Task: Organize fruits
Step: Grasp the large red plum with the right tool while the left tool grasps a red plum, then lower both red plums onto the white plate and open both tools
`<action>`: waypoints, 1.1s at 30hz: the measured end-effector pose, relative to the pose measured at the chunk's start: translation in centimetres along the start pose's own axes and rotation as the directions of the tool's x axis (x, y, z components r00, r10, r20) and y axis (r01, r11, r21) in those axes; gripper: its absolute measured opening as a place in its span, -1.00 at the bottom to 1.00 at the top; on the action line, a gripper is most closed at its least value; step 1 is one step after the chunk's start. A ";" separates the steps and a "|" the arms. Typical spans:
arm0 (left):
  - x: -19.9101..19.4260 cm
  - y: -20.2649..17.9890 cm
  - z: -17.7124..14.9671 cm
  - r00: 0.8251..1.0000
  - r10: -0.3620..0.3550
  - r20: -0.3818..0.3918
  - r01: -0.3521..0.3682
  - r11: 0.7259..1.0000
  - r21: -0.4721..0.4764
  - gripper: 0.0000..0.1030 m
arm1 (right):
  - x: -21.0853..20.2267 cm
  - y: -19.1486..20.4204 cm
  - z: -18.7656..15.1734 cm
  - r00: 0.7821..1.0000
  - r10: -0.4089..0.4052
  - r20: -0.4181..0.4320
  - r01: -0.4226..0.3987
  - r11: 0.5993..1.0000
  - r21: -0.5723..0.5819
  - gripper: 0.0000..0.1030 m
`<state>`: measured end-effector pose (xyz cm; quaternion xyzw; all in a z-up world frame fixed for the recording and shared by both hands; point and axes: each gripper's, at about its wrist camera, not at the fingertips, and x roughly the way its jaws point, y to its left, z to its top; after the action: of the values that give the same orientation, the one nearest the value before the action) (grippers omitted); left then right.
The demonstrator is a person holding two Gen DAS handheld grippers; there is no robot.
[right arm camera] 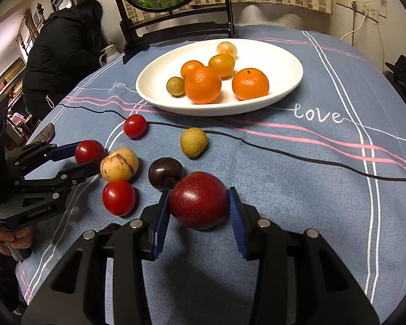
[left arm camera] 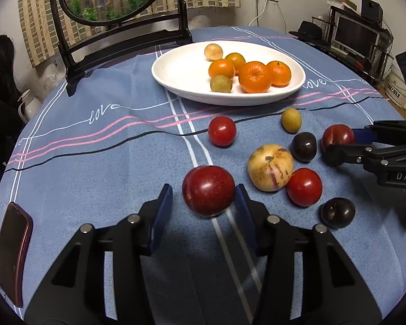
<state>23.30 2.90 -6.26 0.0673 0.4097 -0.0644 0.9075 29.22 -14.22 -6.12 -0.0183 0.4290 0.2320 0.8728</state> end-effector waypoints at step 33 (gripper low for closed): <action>1.5 0.9 9.8 0.989 -0.093 0.116 0.111 0.982 -0.156 -0.22 | -2.2 -0.4 5.9 0.940 0.048 0.338 -0.079 0.994 0.079 -0.18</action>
<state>31.60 2.03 -0.92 -0.0314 0.3667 -0.0809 0.9263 32.67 -14.07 -0.81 0.0753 0.2848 0.2400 0.9250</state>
